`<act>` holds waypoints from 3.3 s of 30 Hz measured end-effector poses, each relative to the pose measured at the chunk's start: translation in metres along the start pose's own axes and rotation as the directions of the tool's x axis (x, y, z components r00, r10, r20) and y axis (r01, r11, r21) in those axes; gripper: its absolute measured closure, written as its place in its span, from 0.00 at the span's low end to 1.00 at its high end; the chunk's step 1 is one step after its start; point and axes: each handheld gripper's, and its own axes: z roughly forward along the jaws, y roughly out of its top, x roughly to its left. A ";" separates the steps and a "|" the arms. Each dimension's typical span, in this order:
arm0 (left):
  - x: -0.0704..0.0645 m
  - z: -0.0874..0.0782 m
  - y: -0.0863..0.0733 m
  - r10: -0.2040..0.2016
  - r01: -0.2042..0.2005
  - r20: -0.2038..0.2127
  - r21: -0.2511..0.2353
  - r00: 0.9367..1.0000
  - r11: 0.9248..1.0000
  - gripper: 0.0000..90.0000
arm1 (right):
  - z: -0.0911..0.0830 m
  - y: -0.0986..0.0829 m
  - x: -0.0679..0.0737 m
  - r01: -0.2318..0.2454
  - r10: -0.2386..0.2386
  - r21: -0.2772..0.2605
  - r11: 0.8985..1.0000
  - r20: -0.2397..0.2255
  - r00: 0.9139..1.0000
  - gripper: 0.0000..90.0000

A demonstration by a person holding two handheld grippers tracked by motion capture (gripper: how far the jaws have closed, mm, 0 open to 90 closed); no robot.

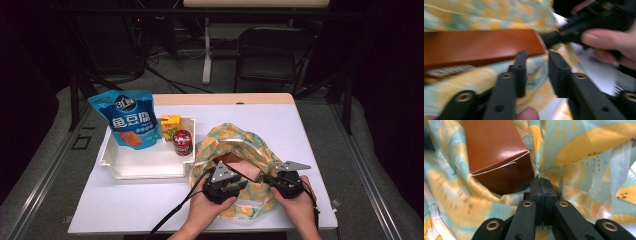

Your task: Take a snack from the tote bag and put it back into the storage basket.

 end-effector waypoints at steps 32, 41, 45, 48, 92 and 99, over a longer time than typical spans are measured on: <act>0.006 0.025 -0.021 -0.004 0.001 0.013 0.195 1.000 0.981 0.98 | -0.022 0.026 0.037 0.229 -0.247 -0.229 0.946 -0.055 0.967 0.58; 0.007 0.024 -0.024 -0.017 0.012 0.023 0.184 1.000 0.983 0.98 | 0.013 0.021 0.022 0.210 -0.221 -0.121 0.970 -0.088 0.971 0.41; 0.007 0.024 -0.024 -0.019 0.015 0.022 0.185 1.000 0.983 0.98 | 0.021 0.022 0.023 0.212 -0.220 -0.092 0.973 -0.084 0.972 0.43; 0.006 0.024 -0.024 -0.016 0.014 0.009 0.182 1.000 0.983 0.98 | 0.032 0.022 0.024 0.205 -0.211 -0.070 0.976 -0.087 0.974 0.43; 0.036 -0.001 -0.004 -0.085 0.092 -0.076 0.098 0.994 0.991 0.95 | -0.050 0.031 0.040 0.186 -0.194 -0.080 0.979 -0.118 0.974 0.49; 0.039 -0.017 -0.003 -0.064 0.070 -0.075 0.075 0.995 0.995 0.90 | -0.060 0.026 0.038 0.189 -0.198 -0.079 0.979 -0.141 0.970 0.50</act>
